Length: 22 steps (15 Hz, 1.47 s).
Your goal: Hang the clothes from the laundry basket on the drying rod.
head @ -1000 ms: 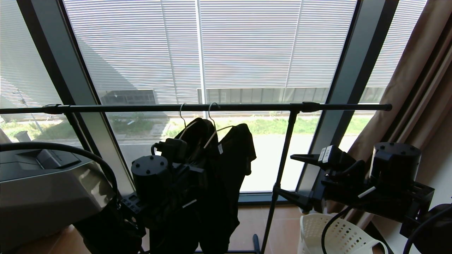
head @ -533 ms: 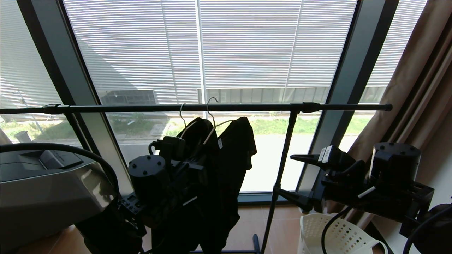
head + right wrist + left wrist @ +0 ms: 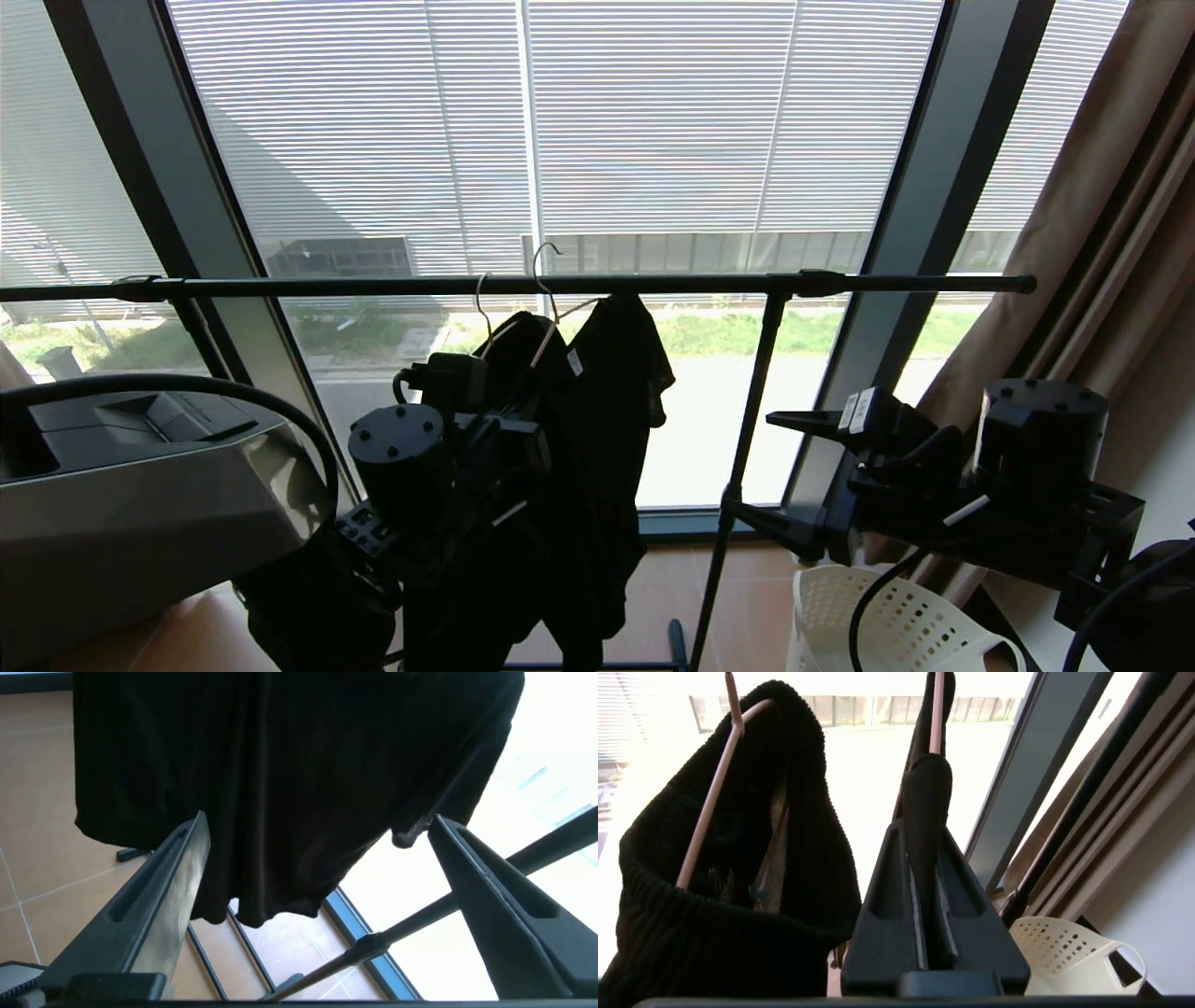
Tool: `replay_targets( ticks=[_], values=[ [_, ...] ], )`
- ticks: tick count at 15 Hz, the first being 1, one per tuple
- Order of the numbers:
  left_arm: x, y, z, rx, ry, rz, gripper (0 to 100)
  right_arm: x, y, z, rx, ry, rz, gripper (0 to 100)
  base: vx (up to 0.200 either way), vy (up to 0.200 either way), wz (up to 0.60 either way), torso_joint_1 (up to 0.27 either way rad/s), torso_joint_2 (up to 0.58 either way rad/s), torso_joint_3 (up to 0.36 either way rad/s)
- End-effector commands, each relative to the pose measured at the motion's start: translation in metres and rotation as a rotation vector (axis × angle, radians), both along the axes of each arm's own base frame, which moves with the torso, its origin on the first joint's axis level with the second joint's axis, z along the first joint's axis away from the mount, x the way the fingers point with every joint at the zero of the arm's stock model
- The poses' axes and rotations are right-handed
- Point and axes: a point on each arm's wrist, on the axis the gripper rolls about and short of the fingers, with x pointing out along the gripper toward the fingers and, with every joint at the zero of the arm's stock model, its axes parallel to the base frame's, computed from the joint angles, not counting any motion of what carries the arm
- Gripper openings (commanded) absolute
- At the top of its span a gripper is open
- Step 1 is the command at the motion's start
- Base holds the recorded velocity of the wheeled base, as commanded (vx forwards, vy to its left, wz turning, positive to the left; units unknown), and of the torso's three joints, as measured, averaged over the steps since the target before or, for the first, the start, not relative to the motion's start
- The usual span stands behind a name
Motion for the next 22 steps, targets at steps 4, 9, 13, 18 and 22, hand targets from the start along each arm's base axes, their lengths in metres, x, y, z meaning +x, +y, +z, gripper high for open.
replay_targets(
  ticks=[4,9,13,18,22],
  values=[
    [0.008,-0.005,-0.016,0.015,0.024,0.007,0,0.001,0.000,-0.002,-0.003,0.004,0.001,100,0.000,0.000,0.00,0.000,0.00,0.000],
    [0.010,-0.005,-0.020,0.020,0.033,0.008,0,0.000,0.002,-0.002,-0.006,0.002,0.007,100,0.000,0.000,0.00,0.000,0.00,0.000],
    [0.008,-0.006,-0.021,0.020,0.033,0.004,0,0.000,0.002,-0.002,-0.006,0.002,0.007,100,0.000,0.000,0.00,0.000,0.00,0.000],
    [0.005,-0.006,-0.023,0.021,0.032,-0.003,0,0.000,0.002,-0.002,-0.006,0.002,0.007,100,0.000,0.000,0.00,0.000,0.00,0.000],
    [0.004,-0.009,-0.027,0.028,0.042,-0.010,0,0.000,0.002,-0.002,-0.006,0.002,0.007,100,0.000,0.000,0.00,0.000,0.00,0.000]
  ],
)
